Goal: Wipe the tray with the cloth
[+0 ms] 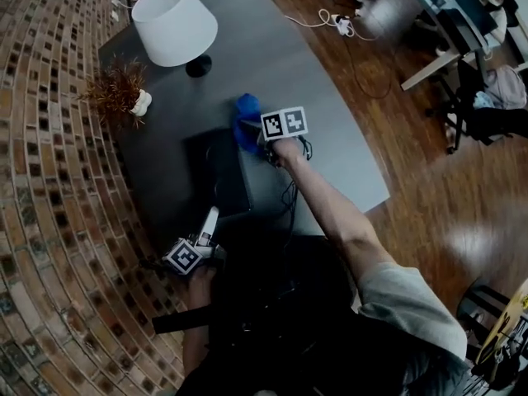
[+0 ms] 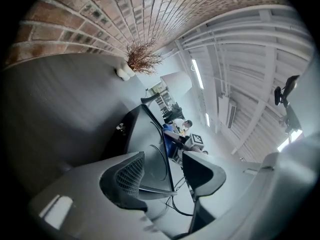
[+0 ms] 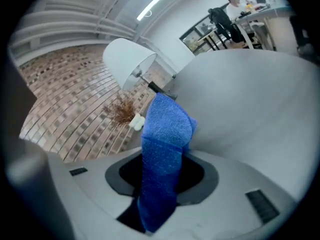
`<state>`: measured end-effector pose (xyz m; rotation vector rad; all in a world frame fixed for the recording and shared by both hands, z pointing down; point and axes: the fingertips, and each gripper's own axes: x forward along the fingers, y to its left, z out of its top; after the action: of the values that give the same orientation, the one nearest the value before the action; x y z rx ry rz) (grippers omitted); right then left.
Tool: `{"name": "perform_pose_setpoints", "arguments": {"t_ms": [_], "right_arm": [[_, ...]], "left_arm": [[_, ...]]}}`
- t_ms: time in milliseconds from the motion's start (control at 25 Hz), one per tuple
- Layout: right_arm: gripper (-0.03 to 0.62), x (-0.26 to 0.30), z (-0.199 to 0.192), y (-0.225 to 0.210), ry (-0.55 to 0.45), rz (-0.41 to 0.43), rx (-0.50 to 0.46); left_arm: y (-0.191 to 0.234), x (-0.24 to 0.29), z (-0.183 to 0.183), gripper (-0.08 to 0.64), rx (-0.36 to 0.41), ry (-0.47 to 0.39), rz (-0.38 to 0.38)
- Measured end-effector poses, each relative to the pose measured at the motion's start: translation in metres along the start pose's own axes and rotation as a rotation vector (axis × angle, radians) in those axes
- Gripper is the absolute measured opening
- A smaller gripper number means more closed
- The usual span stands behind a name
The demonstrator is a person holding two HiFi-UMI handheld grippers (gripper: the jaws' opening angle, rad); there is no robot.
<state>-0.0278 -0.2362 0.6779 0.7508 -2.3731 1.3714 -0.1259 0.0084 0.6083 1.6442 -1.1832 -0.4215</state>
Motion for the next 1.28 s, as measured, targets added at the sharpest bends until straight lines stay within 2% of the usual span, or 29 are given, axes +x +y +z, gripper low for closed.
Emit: {"name": "perform_pose_setpoints", "arguments": {"t_ms": [120,240,360,520,600,680,720,800,920,1000,1040,1080,1160,1280], "right_arm": [[0.153,0.023,-0.001,0.000,0.037,0.006,0.031],[0.153,0.010,-0.030,0.012,0.073,0.045,0.056],[0.153,-0.018,-0.091,0.035,0.149,0.121,0.067],[0.153,-0.062,-0.183,0.070,0.258,0.193,0.077],[0.153,-0.082,-0.223,0.084,0.342,0.221,0.081],[0.152,-0.099,-0.245,0.091,0.439,0.243,0.033],[0.152,-0.104,-0.243,0.089,0.460,0.239,-0.009],[0.152,-0.105,-0.204,0.075,0.415,0.186,-0.111],[0.153,-0.083,-0.094,0.058,0.244,0.063,-0.310],[0.153,-0.055,-0.027,0.064,0.165,0.029,-0.448],[0.153,-0.037,-0.001,0.070,0.146,0.023,-0.510],[0.153,-0.016,0.020,0.076,0.146,0.013,-0.570],[0.153,0.023,0.044,0.082,0.207,-0.026,-0.701],[0.153,0.060,0.030,0.082,0.410,-0.053,-0.854]], "left_arm": [[-0.004,0.003,0.001,0.231,0.011,-0.009,-0.018],[-0.003,0.004,0.004,0.231,0.031,-0.016,-0.003],[0.002,0.003,0.005,0.230,0.068,-0.014,0.017],[0.006,0.000,0.003,0.231,0.069,-0.038,0.031],[0.004,0.000,0.003,0.230,0.073,-0.045,0.024],[-0.005,-0.002,0.000,0.230,0.066,-0.035,0.002],[-0.011,-0.005,-0.002,0.230,0.060,-0.024,-0.006],[-0.017,-0.018,-0.003,0.230,0.054,-0.015,0.009],[-0.003,-0.043,-0.003,0.230,0.032,0.007,0.084],[0.010,-0.051,-0.020,0.230,-0.018,0.096,0.112],[0.014,-0.051,-0.032,0.230,-0.052,0.153,0.103],[0.015,-0.048,-0.044,0.230,-0.089,0.200,0.080],[0.016,-0.040,-0.056,0.230,-0.156,0.232,0.036],[0.022,-0.029,-0.058,0.233,-0.209,0.189,0.043]]}}
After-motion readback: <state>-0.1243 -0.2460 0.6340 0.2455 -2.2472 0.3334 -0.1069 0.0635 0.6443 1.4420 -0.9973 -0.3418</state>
